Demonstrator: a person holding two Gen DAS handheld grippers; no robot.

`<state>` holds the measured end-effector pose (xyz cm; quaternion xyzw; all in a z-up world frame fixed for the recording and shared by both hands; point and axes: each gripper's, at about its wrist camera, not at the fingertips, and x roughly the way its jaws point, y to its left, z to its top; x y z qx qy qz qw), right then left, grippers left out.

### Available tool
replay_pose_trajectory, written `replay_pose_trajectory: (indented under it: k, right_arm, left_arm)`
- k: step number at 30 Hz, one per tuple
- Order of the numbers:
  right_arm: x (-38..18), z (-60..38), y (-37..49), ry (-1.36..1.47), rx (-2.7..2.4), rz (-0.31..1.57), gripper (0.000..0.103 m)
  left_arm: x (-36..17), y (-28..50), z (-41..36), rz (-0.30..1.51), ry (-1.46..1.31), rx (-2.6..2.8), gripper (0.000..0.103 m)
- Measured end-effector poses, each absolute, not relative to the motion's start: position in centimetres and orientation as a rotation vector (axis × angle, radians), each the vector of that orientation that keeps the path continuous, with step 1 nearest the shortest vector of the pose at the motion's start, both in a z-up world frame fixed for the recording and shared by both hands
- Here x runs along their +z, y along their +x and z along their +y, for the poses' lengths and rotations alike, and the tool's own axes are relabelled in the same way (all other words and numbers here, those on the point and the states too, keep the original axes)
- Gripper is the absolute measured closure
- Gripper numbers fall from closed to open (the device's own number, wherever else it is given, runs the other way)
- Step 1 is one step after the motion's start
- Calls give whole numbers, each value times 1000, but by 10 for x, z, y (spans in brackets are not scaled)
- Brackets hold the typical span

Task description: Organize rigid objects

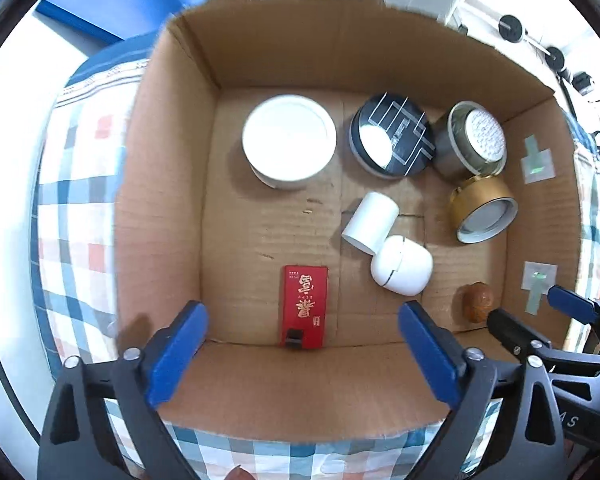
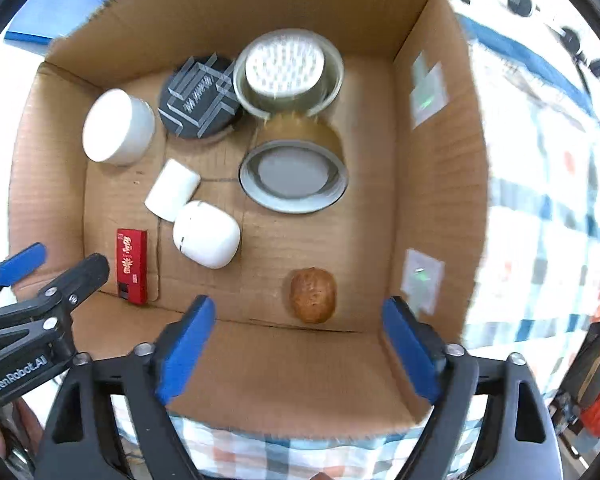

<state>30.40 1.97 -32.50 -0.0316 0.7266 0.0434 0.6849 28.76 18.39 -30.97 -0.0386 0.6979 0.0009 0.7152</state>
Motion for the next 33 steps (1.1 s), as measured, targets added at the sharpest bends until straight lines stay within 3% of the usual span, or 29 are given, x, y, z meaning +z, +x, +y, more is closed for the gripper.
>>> replay_pose_trajectory:
  k: [6, 18, 33]
  right_arm:
    - [-294, 5, 300, -56, 80, 1585, 2]
    - [-276, 2, 264, -10, 99, 1521, 2]
    - [-159, -23, 173, 60, 128, 1340, 2]
  left_arm:
    - [-281, 275, 189, 1485, -90, 10, 0]
    - [-233, 243, 187, 1382, -54, 52, 0]
    - [-113, 169, 164, 1187, -37, 9, 0]
